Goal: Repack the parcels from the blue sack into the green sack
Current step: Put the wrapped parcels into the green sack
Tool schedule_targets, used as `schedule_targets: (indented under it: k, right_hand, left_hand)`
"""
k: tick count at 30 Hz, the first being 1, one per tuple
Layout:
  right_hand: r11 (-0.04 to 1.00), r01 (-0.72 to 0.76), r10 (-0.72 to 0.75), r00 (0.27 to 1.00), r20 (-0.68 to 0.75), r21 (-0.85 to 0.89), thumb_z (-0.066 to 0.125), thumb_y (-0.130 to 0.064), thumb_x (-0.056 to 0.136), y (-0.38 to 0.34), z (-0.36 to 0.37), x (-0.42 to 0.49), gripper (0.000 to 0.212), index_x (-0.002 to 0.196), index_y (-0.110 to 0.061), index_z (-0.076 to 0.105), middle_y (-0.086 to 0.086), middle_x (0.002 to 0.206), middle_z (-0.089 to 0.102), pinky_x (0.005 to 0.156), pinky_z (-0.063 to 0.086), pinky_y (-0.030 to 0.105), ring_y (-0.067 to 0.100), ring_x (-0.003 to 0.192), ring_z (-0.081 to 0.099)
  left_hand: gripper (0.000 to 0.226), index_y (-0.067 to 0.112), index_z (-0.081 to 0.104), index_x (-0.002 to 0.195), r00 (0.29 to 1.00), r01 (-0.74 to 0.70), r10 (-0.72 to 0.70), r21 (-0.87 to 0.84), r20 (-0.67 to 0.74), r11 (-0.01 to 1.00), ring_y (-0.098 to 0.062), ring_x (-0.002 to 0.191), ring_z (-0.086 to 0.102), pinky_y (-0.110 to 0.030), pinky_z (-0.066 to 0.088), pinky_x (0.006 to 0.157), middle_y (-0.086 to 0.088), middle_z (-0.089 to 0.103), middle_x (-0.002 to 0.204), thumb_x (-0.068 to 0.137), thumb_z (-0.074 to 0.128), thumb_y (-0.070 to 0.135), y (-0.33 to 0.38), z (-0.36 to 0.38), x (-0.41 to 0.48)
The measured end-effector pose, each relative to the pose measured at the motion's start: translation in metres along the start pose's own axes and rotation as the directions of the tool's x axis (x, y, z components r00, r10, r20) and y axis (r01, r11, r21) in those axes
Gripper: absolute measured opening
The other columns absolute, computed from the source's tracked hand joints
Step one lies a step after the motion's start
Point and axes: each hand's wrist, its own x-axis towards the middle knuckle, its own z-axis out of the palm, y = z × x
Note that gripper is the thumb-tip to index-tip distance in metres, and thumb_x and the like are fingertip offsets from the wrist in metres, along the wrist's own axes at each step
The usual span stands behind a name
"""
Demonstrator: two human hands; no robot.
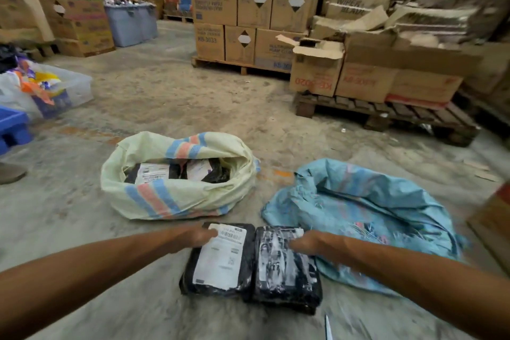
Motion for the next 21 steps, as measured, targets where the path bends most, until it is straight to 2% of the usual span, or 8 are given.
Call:
schedule_targets:
  k: [2,4,6,9,11,15,17,21]
  right_hand:
    - [0.974,-0.104,0.095,0.994,0.054,0.203,0.040,-0.044,0.105,0.016,0.016,-0.012,0.059,0.151,-0.009,0.036,0.013,0.155,0.036,0.106,0.043,0.031,0.032,0.139,0.040]
    - [0.908,-0.187,0.182,0.982,0.049,0.376,0.051,-0.058,0.095,0.021,0.025,-0.010,0.068,0.148,-0.018,0.041,0.011,0.148,0.042,0.107,0.044,0.049,0.033,0.129,0.048]
    - [0.860,-0.172,0.179,0.983,0.032,0.481,0.060,-0.070,0.079,0.025,0.029,0.007,0.087,0.147,-0.019,0.042,0.009,0.149,0.042,0.111,0.039,0.051,0.031,0.130,0.048]
    - [0.782,-0.137,0.184,0.983,-0.015,0.608,0.055,-0.083,0.072,0.022,0.034,0.021,0.110,0.156,-0.017,0.027,0.011,0.163,0.022,0.120,0.023,0.050,0.032,0.147,0.027]
    - [0.749,-0.107,0.210,0.974,-0.081,0.654,0.052,-0.087,0.071,0.018,0.034,0.024,0.116,0.155,-0.010,0.030,0.014,0.162,0.026,0.120,0.026,0.048,0.034,0.145,0.031]
    - [0.803,-0.001,0.186,0.951,-0.249,0.597,0.050,-0.078,0.081,0.008,0.035,0.034,0.089,0.118,0.001,0.063,0.017,0.115,0.065,0.088,0.051,0.031,0.027,0.101,0.064]
    - [0.886,0.034,0.154,0.920,-0.361,0.463,0.047,-0.078,0.082,0.004,0.032,0.036,0.071,0.073,-0.008,0.057,0.004,0.068,0.055,0.056,0.046,0.024,0.015,0.058,0.052]
    - [0.948,0.068,0.088,0.883,-0.461,0.310,0.051,-0.072,0.086,-0.008,0.007,0.042,0.063,0.061,-0.015,0.043,-0.002,0.057,0.045,0.044,0.035,0.022,0.012,0.049,0.041]
  left_hand:
    - [0.067,0.014,0.032,0.153,0.982,0.166,-0.149,-0.154,0.115,0.974,-0.026,0.134,0.046,-0.032,0.040,0.104,-0.006,0.044,0.149,0.100,0.042,0.054,-0.011,0.019,0.002]
    - [0.058,0.016,0.051,0.139,0.970,0.219,-0.184,-0.241,0.160,0.945,-0.018,0.100,0.062,-0.028,0.050,0.077,-0.002,0.065,0.111,0.097,0.047,0.056,-0.017,0.026,0.003]
    - [0.042,0.017,0.060,0.123,0.976,0.211,-0.176,-0.349,0.129,0.913,-0.015,0.078,0.059,-0.027,0.046,0.070,0.001,0.063,0.089,0.097,0.050,0.049,-0.018,0.024,0.006]
    - [0.041,0.015,0.062,0.098,0.970,0.245,-0.211,-0.478,0.123,0.844,-0.020,0.074,0.057,-0.027,0.042,0.071,-0.005,0.060,0.083,0.091,0.055,0.055,-0.015,0.020,0.002]
    - [0.049,0.013,0.065,0.089,0.954,0.298,-0.243,-0.585,0.173,0.754,-0.021,0.073,0.062,-0.025,0.042,0.065,-0.006,0.066,0.080,0.087,0.059,0.061,-0.017,0.020,0.003]
    - [0.070,0.007,0.072,0.111,0.963,0.267,-0.206,-0.728,0.175,0.631,-0.031,0.088,0.074,-0.041,0.058,0.086,-0.014,0.077,0.097,0.070,0.078,0.064,-0.033,0.034,0.017]
    - [0.065,0.001,0.070,0.106,0.970,0.183,-0.239,-0.769,0.040,0.613,-0.032,0.078,0.075,-0.047,0.061,0.077,-0.015,0.077,0.089,0.070,0.083,0.054,-0.037,0.039,0.025]
    - [0.058,0.012,0.074,0.093,0.964,0.051,-0.204,-0.634,-0.170,0.772,-0.025,0.081,0.074,-0.043,0.061,0.080,-0.006,0.077,0.091,0.066,0.080,0.063,-0.032,0.018,0.023]
